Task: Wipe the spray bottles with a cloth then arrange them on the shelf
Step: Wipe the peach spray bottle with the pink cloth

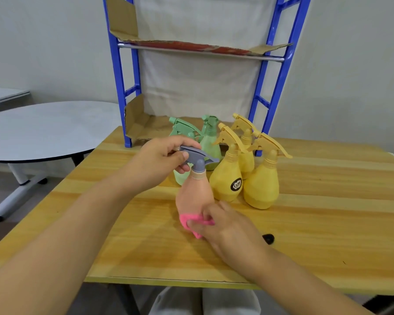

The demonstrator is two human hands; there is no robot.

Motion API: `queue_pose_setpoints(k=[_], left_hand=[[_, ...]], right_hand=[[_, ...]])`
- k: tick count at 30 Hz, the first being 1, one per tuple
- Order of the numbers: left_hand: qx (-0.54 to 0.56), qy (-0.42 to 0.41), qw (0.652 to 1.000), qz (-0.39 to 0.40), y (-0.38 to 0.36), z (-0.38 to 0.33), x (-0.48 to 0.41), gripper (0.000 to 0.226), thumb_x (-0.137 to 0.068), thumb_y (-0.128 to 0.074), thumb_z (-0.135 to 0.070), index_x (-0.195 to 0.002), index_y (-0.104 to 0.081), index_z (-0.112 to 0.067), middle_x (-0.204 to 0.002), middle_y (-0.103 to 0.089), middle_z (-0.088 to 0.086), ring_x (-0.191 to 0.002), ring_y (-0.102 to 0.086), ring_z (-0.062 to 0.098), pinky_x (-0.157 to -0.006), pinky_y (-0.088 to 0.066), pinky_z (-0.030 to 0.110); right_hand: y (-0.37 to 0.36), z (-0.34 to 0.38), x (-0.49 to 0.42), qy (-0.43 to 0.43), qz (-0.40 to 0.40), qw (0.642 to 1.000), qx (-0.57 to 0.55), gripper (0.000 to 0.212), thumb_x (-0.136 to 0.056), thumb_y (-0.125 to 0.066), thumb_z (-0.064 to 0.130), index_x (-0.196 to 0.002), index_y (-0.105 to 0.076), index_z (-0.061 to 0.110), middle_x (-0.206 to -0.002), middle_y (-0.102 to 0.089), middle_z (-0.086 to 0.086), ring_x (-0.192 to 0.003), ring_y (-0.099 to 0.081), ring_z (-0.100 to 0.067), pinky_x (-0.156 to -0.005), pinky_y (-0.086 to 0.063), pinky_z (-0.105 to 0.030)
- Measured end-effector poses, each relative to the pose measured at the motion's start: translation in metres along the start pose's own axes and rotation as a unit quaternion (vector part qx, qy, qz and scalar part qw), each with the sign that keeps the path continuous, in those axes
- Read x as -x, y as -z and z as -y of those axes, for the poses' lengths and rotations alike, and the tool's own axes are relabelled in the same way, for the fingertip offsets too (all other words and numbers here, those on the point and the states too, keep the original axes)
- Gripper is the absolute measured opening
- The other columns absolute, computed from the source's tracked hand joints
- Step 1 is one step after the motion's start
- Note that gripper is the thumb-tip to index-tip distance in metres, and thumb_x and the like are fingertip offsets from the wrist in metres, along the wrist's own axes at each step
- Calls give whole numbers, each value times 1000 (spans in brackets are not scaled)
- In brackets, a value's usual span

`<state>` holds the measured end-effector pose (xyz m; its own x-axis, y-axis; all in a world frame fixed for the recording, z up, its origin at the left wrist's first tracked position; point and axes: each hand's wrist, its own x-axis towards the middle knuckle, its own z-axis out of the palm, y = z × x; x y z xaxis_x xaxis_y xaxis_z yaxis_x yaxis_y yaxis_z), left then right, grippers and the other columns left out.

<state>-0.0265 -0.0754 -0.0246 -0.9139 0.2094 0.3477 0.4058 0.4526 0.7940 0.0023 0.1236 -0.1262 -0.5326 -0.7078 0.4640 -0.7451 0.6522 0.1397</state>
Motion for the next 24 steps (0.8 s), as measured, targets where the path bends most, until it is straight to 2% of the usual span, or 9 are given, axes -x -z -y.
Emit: queue_pose_setpoints(k=[2, 5, 7, 9, 13, 17, 20, 22, 24], left_hand=[[-2, 3, 1000, 2, 0, -1, -1, 39, -93, -47, -4, -98, -62, -40, -93, -70, -2, -78, -68, 17, -82, -57, 37], [7, 6, 1000, 17, 1, -4, -1, 32, -96, -45, -11, -106, -63, -35, -101, -69, -4, -86, -67, 12, -87, -55, 35], [21, 19, 999, 28, 3, -9, 3, 31, -99, -37, -28, -114, -63, -33, -108, -65, -13, -95, -63, -2, -88, -50, 17], [46, 42, 998, 18, 5, -14, 7, 45, -99, -22, -43, -113, -65, -36, -106, -63, -25, -94, -55, -19, -74, -42, -1], [80, 50, 995, -22, 2, -17, 7, 54, -100, -19, -43, -104, -70, -28, -92, -66, -22, -82, -56, -21, -60, -37, -6], [34, 13, 999, -30, 0, -15, 1, 42, -101, -30, -30, -102, -71, -21, -99, -65, -15, -86, -57, -14, -66, -39, -2], [52, -5, 998, -22, -3, -6, -6, 32, -100, -38, -20, -100, -70, -16, -96, -68, -4, -88, -63, 1, -76, -46, 12], [74, -10, 997, -8, -5, -1, -8, 29, -100, -40, -18, -101, -69, -12, -98, -69, 5, -92, -65, 10, -81, -51, 21], [62, -14, 998, -5, -5, 0, -8, 30, -100, -39, -20, -103, -68, -12, -100, -69, 5, -93, -65, 8, -80, -50, 17]], right_hand=[[0, -1, 2, 14, 7, 1000, 5, 32, -79, -70, 22, -109, -64, 31, -84, -51, 3, -73, -45, -16, -45, -33, -25], [17, -1, -8, 8, -73, 997, -12, 36, -85, -56, 15, -120, -59, 24, -86, -54, -3, -74, -45, -20, -46, -34, -28], [32, -1, -22, -11, -143, 989, -17, 39, -88, -50, 16, -126, -56, 23, -88, -56, -5, -76, -46, -23, -47, -36, -31], [41, -2, -38, -32, -197, 980, -5, 38, -87, -51, 17, -124, -61, 21, -92, -58, -7, -81, -46, -23, -50, -38, -29], [39, -2, -64, -62, -228, 970, 56, 36, -81, -67, 11, -115, -67, 22, -89, -61, -7, -79, -50, -24, -56, -31, -26], [35, -5, -66, -80, -223, 968, 79, 39, -74, -77, 12, -110, -70, 23, -88, -61, -6, -78, -51, -24, -56, -29, -24], [42, -12, -61, -112, -249, 962, 21, 25, -84, -61, 22, -107, -71, 24, -91, -62, -7, -82, -51, -24, -50, -38, -26], [44, -15, -57, -130, -262, 956, -29, 29, -89, -49, 26, -106, -72, 22, -91, -61, -8, -82, -54, -27, -50, -43, -29], [41, -16, -54, -133, -254, 956, -65, 30, -89, -48, 26, -108, -71, 22, -92, -60, -8, -83, -55, -26, -51, -45, -32]])
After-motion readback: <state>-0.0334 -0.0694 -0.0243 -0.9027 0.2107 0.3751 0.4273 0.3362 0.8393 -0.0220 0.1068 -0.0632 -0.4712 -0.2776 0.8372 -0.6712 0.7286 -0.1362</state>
